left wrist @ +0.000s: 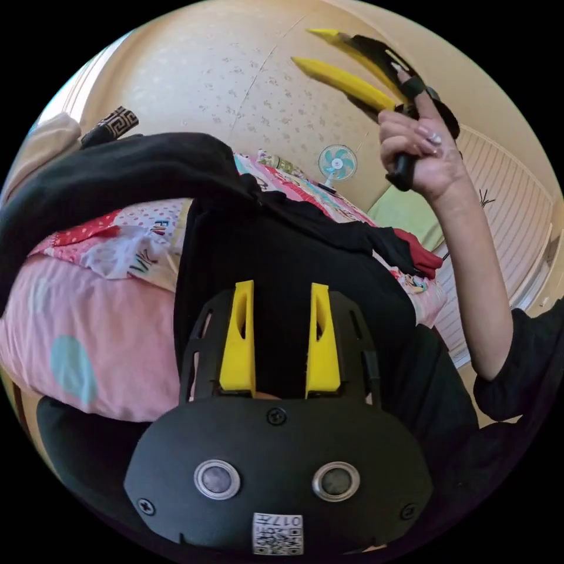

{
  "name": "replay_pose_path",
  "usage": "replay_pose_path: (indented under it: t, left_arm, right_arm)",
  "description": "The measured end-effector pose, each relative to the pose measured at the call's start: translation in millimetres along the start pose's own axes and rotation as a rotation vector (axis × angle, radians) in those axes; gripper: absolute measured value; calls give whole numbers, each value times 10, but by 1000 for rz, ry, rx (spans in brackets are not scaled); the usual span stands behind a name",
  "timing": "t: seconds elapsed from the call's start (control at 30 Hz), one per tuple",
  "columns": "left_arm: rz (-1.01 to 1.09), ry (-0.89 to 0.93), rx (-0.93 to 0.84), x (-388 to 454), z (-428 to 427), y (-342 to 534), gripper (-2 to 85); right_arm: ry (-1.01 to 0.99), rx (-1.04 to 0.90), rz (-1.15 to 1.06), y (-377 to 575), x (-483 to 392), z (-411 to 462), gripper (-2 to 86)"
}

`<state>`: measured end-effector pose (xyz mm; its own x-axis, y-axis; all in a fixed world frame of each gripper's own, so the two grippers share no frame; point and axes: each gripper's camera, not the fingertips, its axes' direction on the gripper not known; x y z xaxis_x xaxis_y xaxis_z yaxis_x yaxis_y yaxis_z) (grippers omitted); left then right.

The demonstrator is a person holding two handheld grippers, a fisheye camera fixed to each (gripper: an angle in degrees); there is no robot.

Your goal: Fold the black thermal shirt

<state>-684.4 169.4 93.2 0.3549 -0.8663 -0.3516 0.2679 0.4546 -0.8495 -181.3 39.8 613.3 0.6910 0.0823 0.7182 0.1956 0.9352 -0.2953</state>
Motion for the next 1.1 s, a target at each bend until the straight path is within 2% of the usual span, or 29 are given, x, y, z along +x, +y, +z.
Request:
replay_pose_path:
  t: [0.07, 0.17, 0.2, 0.3, 0.37, 0.4, 0.5, 0.57, 0.6, 0.67, 0.8, 0.87, 0.93, 0.97, 1.03, 1.1]
  left_arm:
    - [-73, 39, 27, -217, -217, -49, 133]
    - [-291, 131, 125, -697, -591, -79, 143]
    - [-381, 181, 174, -893, -723, -77, 151]
    - [-624, 205, 273, -1328, -1064, -36, 175]
    - [-686, 219, 324, -1511, -1264, -33, 180]
    - [-713, 202, 344, -1605, -1373, -42, 182]
    - [-748, 150, 350, -1834, -1480, -108, 185]
    - [-792, 189, 347, -1997, -1425, -139, 182]
    - [-821, 216, 364, -2090, -1384, -156, 176]
    - [-851, 233, 390, -2207, -1323, -190, 155]
    - [-940, 208, 400, -2461, -1079, -202, 55]
    - [-940, 283, 392, -2592, -1033, -231, 36]
    - [-881, 304, 493, -2611, -1347, -338, 25]
    - [-857, 279, 531, -2580, -1478, -381, 24]
    - [-716, 125, 727, -2313, -2113, -640, 20]
    - [-573, 41, 798, -2011, -2437, -988, 19]
  right_arm:
    - [256, -162, 74, 148, 346, 459, 157]
    - [438, -357, 144, 363, 721, 995, 148]
    - [420, -355, 148, 388, 754, 1026, 143]
    - [342, -159, 220, 285, 629, 748, 77]
    - [213, 29, 194, 107, 374, 485, 51]
    - [175, 48, 178, 50, 316, 462, 51]
    - [117, -14, 143, -149, 209, 638, 55]
    - [133, -201, 215, -92, 354, 937, 97]
    - [116, -219, 235, -43, 386, 954, 112]
    - [7, -141, 259, 229, 402, 763, 132]
    - [-13, -23, 294, 683, 363, 283, 128]
    - [86, 9, 272, 965, 341, -81, 124]
    - [206, 9, 261, 1152, 368, -353, 121]
    - [300, 15, 260, 1269, 402, -532, 119]
    - [436, 33, 275, 1432, 485, -771, 116]
    - [516, 13, 317, 1573, 639, -893, 111]
